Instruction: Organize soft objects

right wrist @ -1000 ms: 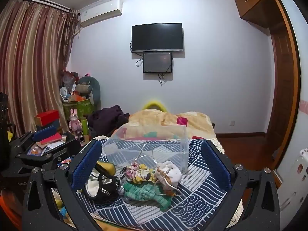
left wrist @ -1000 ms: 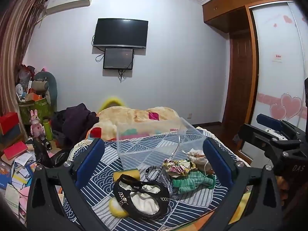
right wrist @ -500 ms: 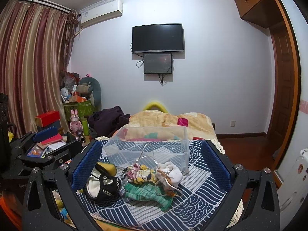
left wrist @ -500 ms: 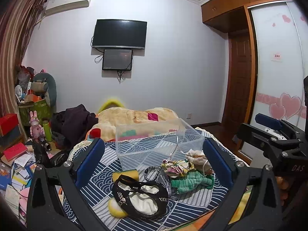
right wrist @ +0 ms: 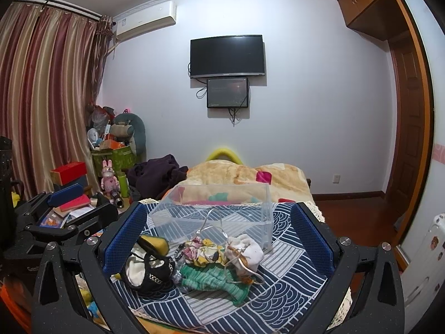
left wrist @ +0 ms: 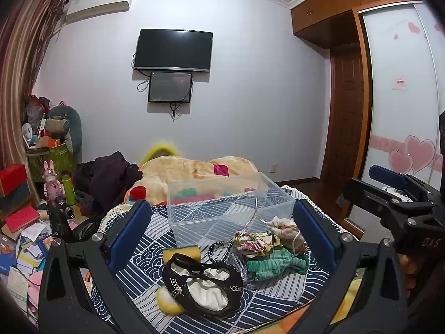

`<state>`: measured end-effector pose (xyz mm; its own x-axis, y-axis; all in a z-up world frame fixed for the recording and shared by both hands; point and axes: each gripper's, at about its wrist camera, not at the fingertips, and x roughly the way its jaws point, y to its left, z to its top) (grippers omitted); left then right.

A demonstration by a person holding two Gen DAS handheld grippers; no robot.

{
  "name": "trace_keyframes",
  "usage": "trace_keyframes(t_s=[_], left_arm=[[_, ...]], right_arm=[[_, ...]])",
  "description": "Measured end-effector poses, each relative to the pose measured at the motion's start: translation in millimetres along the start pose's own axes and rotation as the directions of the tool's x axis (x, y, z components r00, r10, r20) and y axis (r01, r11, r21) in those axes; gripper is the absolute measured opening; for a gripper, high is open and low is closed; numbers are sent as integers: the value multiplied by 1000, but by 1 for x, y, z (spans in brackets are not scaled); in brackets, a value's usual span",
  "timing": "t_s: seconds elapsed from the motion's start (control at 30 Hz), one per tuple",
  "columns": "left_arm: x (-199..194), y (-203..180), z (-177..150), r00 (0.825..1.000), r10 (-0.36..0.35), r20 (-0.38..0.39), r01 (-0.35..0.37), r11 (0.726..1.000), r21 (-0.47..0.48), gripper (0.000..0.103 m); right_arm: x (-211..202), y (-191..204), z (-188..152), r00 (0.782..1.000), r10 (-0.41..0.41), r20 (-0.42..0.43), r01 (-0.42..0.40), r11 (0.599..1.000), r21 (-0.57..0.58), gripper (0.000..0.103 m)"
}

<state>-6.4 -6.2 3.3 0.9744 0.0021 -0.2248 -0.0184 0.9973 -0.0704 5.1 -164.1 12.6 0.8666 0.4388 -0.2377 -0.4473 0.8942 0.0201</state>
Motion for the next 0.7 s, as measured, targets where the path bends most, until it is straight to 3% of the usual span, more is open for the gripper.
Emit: trace_keyframes(t_s=[0.7], left_arm=[[-1,-4,2,1000,-5,6,5,1000,7,103]], right_arm=[[-1,0,2,1000,1,3,-1,1000,4,103]])
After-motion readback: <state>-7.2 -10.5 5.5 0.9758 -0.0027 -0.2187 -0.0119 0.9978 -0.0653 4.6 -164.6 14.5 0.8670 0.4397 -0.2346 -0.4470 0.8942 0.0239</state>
